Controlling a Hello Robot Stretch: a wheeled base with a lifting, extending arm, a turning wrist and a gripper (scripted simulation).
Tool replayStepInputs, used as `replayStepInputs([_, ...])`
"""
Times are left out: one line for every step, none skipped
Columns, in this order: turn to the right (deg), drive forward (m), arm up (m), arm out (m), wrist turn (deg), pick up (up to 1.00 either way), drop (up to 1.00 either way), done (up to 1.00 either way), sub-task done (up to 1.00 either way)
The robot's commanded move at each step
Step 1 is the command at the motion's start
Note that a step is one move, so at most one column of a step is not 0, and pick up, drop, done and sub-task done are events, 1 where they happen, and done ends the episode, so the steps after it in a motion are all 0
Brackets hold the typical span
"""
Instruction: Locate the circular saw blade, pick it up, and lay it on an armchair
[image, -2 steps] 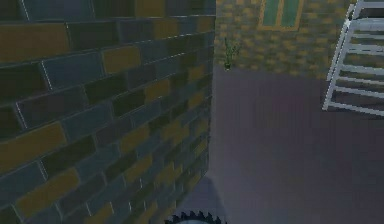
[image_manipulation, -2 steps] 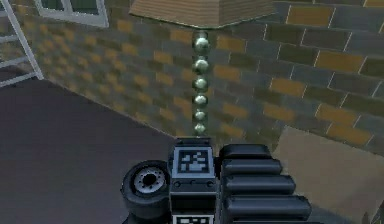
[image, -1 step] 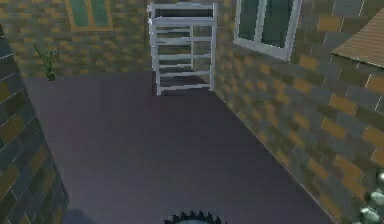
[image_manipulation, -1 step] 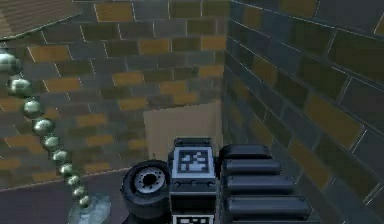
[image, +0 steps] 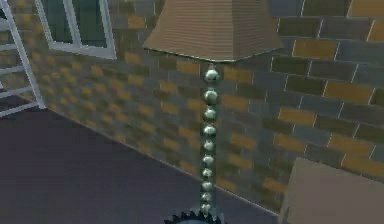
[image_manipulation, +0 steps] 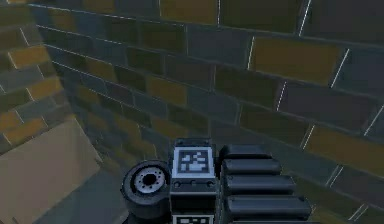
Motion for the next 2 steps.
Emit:
replayStepInputs([45.0, 0.0, 0.0, 0.0, 0.0, 0.0, 0.0, 0.0, 0.0])
replayStepInputs([24.0, 0.0, 0.0, 0.0, 0.0, 0.0, 0.0, 0.0, 0.0])
